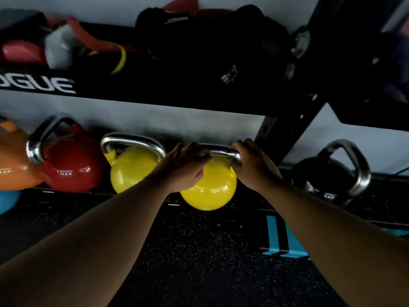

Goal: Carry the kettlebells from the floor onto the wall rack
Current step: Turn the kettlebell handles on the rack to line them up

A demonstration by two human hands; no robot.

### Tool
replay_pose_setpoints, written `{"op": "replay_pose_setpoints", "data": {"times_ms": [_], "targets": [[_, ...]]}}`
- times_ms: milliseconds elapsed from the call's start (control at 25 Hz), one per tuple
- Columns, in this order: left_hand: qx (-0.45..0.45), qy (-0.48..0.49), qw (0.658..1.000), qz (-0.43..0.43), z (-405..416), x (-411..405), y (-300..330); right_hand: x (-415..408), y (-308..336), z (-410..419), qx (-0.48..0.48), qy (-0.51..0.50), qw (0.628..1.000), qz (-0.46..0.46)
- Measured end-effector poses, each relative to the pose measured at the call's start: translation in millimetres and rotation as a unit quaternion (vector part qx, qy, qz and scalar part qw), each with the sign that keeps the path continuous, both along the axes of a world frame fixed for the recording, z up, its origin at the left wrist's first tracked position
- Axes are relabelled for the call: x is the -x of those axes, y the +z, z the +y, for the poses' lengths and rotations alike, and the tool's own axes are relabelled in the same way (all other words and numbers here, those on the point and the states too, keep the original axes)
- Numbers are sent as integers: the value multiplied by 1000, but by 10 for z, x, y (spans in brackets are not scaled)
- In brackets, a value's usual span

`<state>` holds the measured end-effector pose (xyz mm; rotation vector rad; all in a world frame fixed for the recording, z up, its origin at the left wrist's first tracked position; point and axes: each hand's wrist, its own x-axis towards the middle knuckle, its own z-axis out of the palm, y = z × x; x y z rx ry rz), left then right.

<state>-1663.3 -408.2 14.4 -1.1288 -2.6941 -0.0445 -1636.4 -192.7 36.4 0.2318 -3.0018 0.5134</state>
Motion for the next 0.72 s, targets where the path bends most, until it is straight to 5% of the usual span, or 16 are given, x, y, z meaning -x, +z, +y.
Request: {"op": "replay_pose_setpoints", "data": {"times_ms": [160,280,440,640,720], "targets": [[-40,-2,998,-46,-326,208,-50,293,-176,-237,-68,-51,995,-58],[-123,66,987,-76,-238,230,-142,322,-276,-218,19,-77,990,-112],[-285,265,906,-165,96,156,-279,329,-298,-209,69,-98,987,-106],[-406,290,845,-193,172,213,-395,192,-353,-470,87,-190,976,-58],[-487,314,777,-247,226,207,-438,124,-371,-504,85,-215,972,-38]]}}
